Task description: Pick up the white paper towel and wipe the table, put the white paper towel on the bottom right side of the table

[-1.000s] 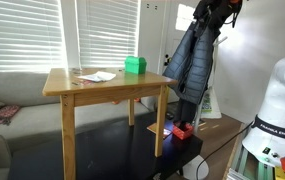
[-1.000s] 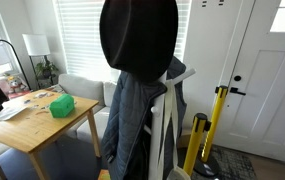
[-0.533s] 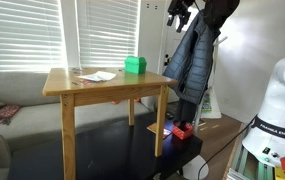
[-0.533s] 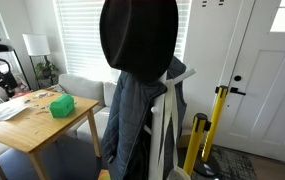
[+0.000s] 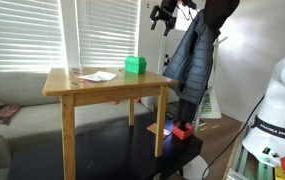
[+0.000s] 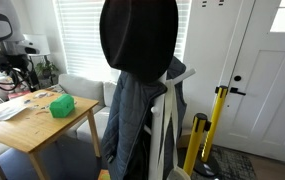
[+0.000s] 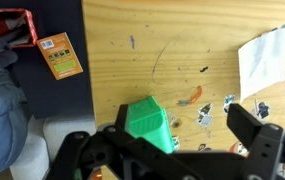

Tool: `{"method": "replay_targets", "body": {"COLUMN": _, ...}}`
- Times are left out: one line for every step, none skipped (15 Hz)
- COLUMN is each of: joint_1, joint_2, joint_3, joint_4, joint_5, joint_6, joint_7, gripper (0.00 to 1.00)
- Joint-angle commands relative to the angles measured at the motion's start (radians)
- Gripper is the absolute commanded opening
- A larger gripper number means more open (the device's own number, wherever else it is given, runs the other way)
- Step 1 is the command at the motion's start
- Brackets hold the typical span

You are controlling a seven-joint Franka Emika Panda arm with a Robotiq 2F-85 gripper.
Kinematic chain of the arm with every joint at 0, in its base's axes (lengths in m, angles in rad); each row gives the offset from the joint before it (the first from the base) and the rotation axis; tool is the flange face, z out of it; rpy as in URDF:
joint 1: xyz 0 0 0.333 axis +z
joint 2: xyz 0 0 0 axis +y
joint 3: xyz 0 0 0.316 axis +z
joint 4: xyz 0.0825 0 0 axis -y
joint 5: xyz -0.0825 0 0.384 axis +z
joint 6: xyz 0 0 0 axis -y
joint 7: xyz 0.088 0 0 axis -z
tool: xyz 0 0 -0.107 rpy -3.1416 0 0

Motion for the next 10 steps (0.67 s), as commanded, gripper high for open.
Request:
{"method": "replay_targets", "body": {"joint_1": -0.004, "joint_2": 0.098, "joint_3": 0.01, "joint_4": 0.104, "joint_5": 0.001, "joint_6": 0.011, "joint_7": 0.113, "gripper": 1.0}}
{"method": "replay_targets", "body": {"joint_1": -0.001, "joint_2": 0.107, "joint_3": 0.011, "joint_4": 0.106, "joint_5": -0.008, "joint_6": 0.044, "joint_7": 0.116, "gripper": 1.0}}
{"method": "replay_targets", "body": {"joint_1": 0.0, "joint_2": 0.07, "joint_3": 0.001, "joint_4": 0.061, "joint_5": -0.002, "joint_6": 0.019, "joint_7": 0.073, "gripper": 1.0}}
{"method": "replay_targets", "body": {"joint_1": 0.001, "joint_2": 0.084, "joint_3": 0.002, "joint_4": 0.071, "joint_5": -0.002, "joint_6": 0.035, "joint_7": 0.08, "gripper": 1.0}}
{"method": "replay_targets", "body": {"joint_1": 0.002, "joint_2": 0.094, "joint_3": 0.002, "joint_4": 0.078, "joint_5": -0.002, "joint_6": 0.04, "joint_7": 0.084, "gripper": 1.0}}
{"method": "replay_targets", "body": {"joint_1": 0.002, "joint_2": 0.098, "joint_3": 0.002, "joint_4": 0.082, "joint_5": -0.002, "joint_6": 0.042, "joint_7": 0.086, "gripper": 1.0}}
{"method": "replay_targets", "body": {"joint_1": 0.002, "joint_2": 0.099, "joint_3": 0.002, "joint_4": 0.084, "joint_5": -0.002, "joint_6": 0.042, "joint_7": 0.088, "gripper": 1.0}}
{"method": "replay_targets", "body": {"joint_1": 0.002, "joint_2": 0.099, "joint_3": 0.002, "joint_4": 0.085, "joint_5": -0.002, "joint_6": 0.042, "joint_7": 0.089, "gripper": 1.0}}
{"method": "replay_targets", "body": {"joint_1": 0.002, "joint_2": 0.099, "joint_3": 0.002, "joint_4": 0.087, "joint_5": -0.002, "joint_6": 0.042, "joint_7": 0.089, "gripper": 1.0}}
{"method": "replay_targets", "body": {"joint_1": 0.002, "joint_2": 0.099, "joint_3": 0.002, "joint_4": 0.087, "joint_5": -0.002, "joint_6": 0.042, "joint_7": 0.09, "gripper": 1.0}}
